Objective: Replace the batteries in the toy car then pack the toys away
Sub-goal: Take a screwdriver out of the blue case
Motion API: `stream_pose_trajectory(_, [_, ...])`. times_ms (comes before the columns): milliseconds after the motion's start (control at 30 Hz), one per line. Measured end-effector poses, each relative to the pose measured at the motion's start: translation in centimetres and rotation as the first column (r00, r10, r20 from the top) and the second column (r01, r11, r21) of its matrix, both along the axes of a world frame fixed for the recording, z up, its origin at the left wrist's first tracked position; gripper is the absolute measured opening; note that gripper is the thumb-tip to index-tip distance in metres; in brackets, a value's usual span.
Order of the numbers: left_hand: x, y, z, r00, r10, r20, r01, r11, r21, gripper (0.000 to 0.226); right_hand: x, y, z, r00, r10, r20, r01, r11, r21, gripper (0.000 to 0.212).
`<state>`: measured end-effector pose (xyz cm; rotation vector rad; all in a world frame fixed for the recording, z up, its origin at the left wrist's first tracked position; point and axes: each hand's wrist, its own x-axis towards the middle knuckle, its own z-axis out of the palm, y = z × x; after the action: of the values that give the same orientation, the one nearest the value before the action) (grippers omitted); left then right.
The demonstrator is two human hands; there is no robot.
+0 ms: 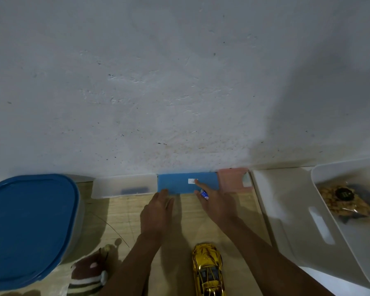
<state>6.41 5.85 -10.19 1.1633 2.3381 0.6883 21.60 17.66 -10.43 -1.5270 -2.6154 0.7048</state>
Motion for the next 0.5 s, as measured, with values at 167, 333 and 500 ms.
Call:
stream_pose_trajectory(167, [-1.6, 2.3, 0.8, 0.971, -0.117, -0.209, 0.109, 0.993, -0.051, 0.030, 0.5, 0.2, 0.4, 0.994, 0.005, -0.105, -0.013, 0.997, -0.071, 0.035])
stream_pose_trajectory(333, [-2.4, 3.3, 0.8, 0.953, -0.183, -0.241, 0.165, 0.982, -0.093, 0.026, 0.7, 0.0, -0.4, 0.990, 0.134, 0.045, -0.128, 0.985, -0.117, 0.035])
stream_pose_trajectory(500, [-3.0, 3.1, 0.8, 0.969, -0.159, -0.191, 0.145, 0.986, -0.085, 0.030, -0.7, 0.0, -0.3, 0.993, 0.100, 0.063, -0.093, 0.991, -0.099, 0.040])
